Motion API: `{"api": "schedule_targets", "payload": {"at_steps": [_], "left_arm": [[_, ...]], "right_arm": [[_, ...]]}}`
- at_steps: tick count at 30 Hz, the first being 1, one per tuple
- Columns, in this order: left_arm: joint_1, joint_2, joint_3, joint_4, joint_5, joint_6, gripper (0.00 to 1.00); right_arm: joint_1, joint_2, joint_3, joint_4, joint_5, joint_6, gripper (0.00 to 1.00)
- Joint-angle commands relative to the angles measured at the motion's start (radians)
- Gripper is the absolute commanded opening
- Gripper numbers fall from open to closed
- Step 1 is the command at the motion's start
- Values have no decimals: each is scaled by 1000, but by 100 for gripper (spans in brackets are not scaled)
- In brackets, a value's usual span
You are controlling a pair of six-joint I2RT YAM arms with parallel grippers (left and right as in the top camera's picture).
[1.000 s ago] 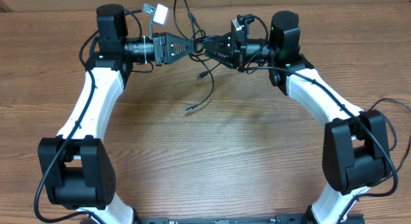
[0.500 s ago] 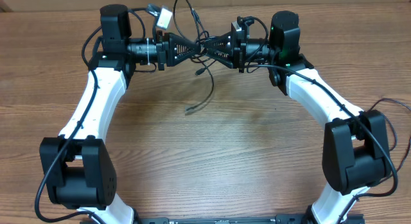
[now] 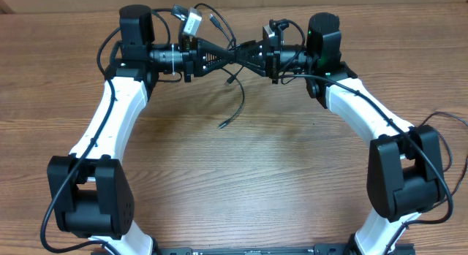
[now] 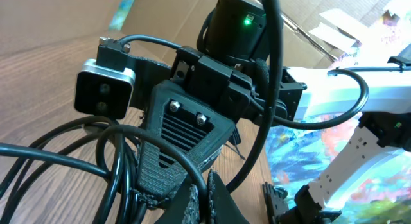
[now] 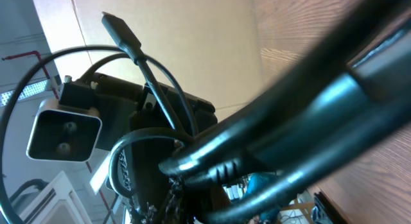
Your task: Untangle cables
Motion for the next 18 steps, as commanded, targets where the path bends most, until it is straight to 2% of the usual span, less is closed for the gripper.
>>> {"api": "schedule_targets", "payload": {"at_steps": [1,5,10,11,14,15,16,18], "left_arm": [[-6,-13,16,-86,-74,84,4],[-6,-13,16,-196,-138,131,4],[-6,-13,16,-243,-157,125,4],[-6,-13,16,-251,-165,126,8],[-6,-13,16,-272,-188,126,50],[-6,-13,16,-278,-199,125,82],[-6,-13,16,-288,-213,125,89],[-6,-13,16,-301,-243,122,93]], "right_arm": [[3,-27,10,-56,-20,-99,4],[1,-27,10,-87,-20,-205,4],[-9,-27,10,-90,-20,-294,4],[-13,-27,10,-97,-19,-296,4],[-23,-27,10,-102,-20,-296,4],[-26,-27,10,-102,-19,-296,4],[-29,-27,10,-102,-20,-296,4],[-36,-27,10,-102,-20,-296,4]]}}
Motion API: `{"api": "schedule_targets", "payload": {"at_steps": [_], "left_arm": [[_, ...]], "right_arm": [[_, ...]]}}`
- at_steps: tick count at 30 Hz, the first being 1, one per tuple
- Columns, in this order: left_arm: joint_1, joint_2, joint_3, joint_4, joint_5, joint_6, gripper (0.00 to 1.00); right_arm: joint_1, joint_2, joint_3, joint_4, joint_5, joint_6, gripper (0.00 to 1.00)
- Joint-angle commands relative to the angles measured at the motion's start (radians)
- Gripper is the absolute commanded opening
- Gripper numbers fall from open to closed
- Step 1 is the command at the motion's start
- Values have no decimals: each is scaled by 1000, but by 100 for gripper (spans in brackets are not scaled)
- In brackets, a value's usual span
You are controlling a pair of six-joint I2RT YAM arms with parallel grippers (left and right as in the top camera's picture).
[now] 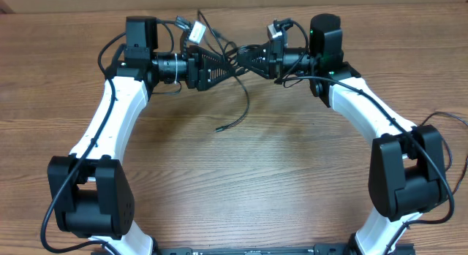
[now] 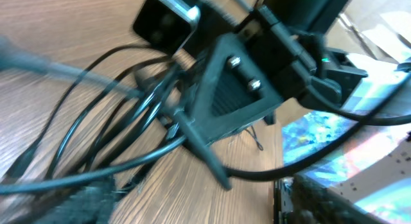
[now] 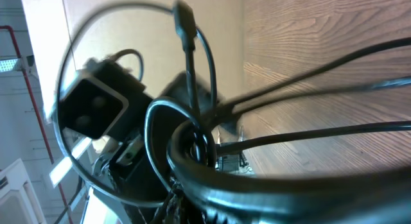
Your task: Untangle cables
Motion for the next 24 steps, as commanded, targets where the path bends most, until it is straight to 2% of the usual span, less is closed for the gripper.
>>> {"api": "schedule_targets", "payload": {"at_steps": [1,8,11,14,18,22,24], "left_arm": [[-5,-11,9,-23,-96,9,95],[-5,-11,9,-127,-259,6,100],[-5,-11,9,-203,-406,-47,99],[-5,-11,9,-269,-582,-90,100],[-8,-11,6,-264,-611,-98,100],[-26,-11,6,-265,-602,71,100],[-26,-11,6,-280,-393,299,100]], "right_arm": [[-12,-27,10,5,-24,-22,4],[-17,-27,10,-57,-24,-150,4],[-29,-27,10,-144,-33,-188,4],[-29,-27,10,-167,-137,-193,4],[-31,-27,10,-212,-135,-178,4],[-31,-27,10,-212,-166,-178,4],[-37,-27,10,-212,-169,-177,4]]}}
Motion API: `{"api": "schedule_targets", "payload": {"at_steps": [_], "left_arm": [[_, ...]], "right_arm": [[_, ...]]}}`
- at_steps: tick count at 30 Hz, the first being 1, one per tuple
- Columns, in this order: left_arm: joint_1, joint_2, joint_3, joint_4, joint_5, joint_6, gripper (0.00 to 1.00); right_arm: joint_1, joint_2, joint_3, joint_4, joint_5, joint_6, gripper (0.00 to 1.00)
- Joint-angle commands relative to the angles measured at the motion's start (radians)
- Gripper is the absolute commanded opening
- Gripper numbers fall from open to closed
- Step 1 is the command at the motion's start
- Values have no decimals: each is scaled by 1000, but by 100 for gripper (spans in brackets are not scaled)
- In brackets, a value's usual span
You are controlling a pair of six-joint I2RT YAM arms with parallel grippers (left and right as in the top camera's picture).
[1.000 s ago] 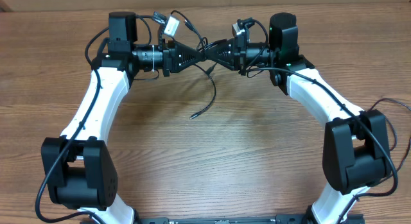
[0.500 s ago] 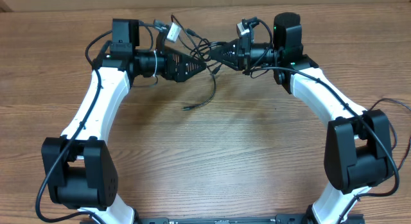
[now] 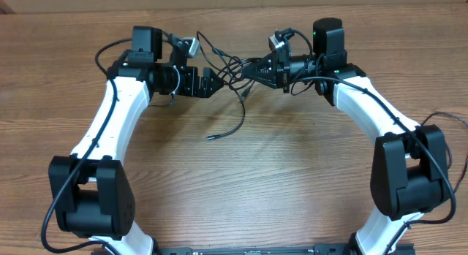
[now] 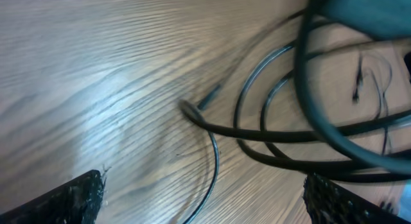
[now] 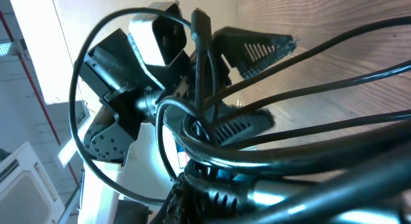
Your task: Untangle cables
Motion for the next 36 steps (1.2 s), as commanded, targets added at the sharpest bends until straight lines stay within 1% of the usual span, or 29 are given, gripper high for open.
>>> {"api": "schedule_targets", "payload": {"at_steps": [1,2,4,5,6,7,8,9,10,12,16,19,20,21,22,24,25,28,31,34,36], "left_arm": [[-6,-12,7,-10,265,322,99],[5,-14,7,-7,375,363,98],[32,-14,7,24,557,387,92],[50,-13,7,56,666,387,82],[50,-13,7,61,672,387,76],[45,-13,7,58,654,387,71],[32,-11,6,54,615,387,61],[10,-11,4,50,568,386,59],[-14,-11,3,51,525,386,59],[-57,-11,3,68,460,386,63],[-119,-11,3,131,336,382,65],[-141,-11,3,194,283,339,63],[-143,-9,3,204,267,329,59],[-145,-5,3,215,259,317,52],[-145,0,3,220,256,314,42],[-145,13,3,219,244,314,14],[-145,17,3,217,235,310,6],[-134,24,3,196,130,255,4],[-98,24,3,174,106,227,4],[-53,24,3,163,65,154,4],[-21,24,3,156,11,90,4]], "right_arm": [[-12,-27,8,6,-44,-7,4],[-16,-27,8,6,-53,6,4],[-24,-27,8,6,-79,8,4],[-25,-27,8,6,-89,9,4],[-25,-27,8,6,-88,21,4],[-25,-27,8,7,-88,34,4],[-25,-27,8,7,-88,38,4],[-25,-27,8,7,-88,38,4],[-25,-27,8,6,-89,38,4],[-25,-27,8,6,-100,38,4],[-25,-27,8,7,-130,53,4],[-25,-27,8,7,-137,53,4],[-25,-27,8,7,-137,53,4],[-25,-27,8,7,-137,53,4],[-25,-27,8,7,-140,53,4],[-25,-27,8,7,-146,53,4],[-25,-27,8,7,-148,53,4],[-25,-27,8,7,-155,52,4],[-25,-27,8,7,-163,52,4],[-25,-27,8,7,-200,52,4],[-25,-27,8,7,-215,52,4]]}}
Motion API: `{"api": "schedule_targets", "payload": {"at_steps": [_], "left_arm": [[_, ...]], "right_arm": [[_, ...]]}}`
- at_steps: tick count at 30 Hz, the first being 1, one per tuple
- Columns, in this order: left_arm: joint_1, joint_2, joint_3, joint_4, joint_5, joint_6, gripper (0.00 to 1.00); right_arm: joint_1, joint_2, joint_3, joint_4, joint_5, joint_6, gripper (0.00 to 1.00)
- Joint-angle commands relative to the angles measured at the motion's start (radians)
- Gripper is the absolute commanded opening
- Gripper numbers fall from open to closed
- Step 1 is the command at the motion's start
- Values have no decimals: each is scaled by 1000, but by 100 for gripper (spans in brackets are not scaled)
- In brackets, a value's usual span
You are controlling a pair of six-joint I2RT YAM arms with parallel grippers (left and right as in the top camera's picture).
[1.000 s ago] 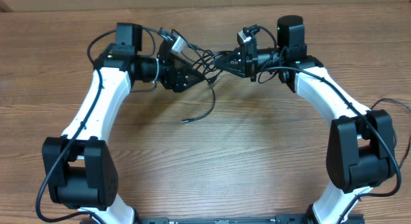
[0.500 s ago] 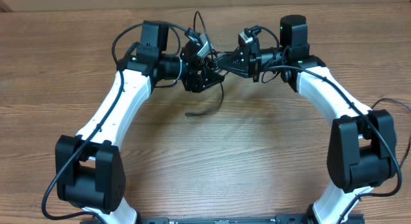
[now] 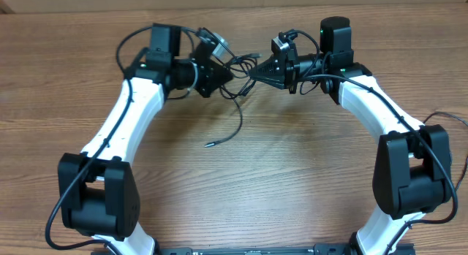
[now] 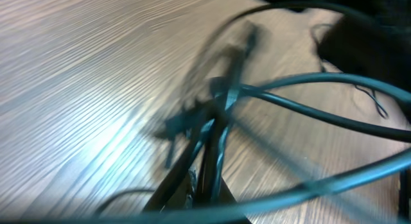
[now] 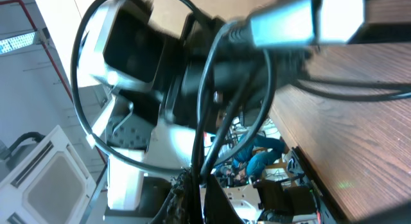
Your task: Untangle cables
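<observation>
A knot of thin black cables (image 3: 238,63) hangs between my two grippers at the back of the table. My left gripper (image 3: 223,74) faces right and is shut on black strands (image 4: 218,115); its own view is blurred, with its fingertips (image 4: 209,201) pinched together. My right gripper (image 3: 254,74) faces left, nearly nose to nose with it, and is shut on strands (image 5: 204,121) that loop up past a grey plug (image 5: 282,24). One cable trails down onto the wood and ends in a loose plug (image 3: 208,145).
The wooden table (image 3: 292,174) stretches forward between the white arms. A cardboard wall runs along the back edge. The robot's own black lead (image 3: 447,122) loops at the right edge beside the right arm's base.
My left gripper was open, a little to the left of the knot. It has moved right and is now shut on the cables. The right gripper still holds its strands. The loose plug lies about where it was.
First both grippers were shut, nose to nose on the knot. Then the left gripper was open with the cables slack. After that it stood further left, open, and the right gripper held the bundle. Now the left gripper is shut on the strands again.
</observation>
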Motion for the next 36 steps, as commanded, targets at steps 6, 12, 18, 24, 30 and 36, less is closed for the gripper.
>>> {"api": "schedule_targets", "payload": {"at_steps": [6,12,18,24,30,36], "left_arm": [[70,17,6,-97,-381,-259,4],[69,17,6,-134,-369,-256,4],[69,17,6,-136,-299,-238,4],[62,35,6,-191,-250,-233,4],[34,182,6,-198,-251,-230,4],[63,297,6,-117,-238,-297,4]], "right_arm": [[-10,-27,8,7,-79,-7,4],[-19,-27,8,7,-79,-11,4],[-18,-27,7,-16,-48,-310,10],[-18,-27,7,-354,420,-531,21],[-4,-27,7,-566,690,-733,22],[54,-27,7,-512,794,-793,22]]}}
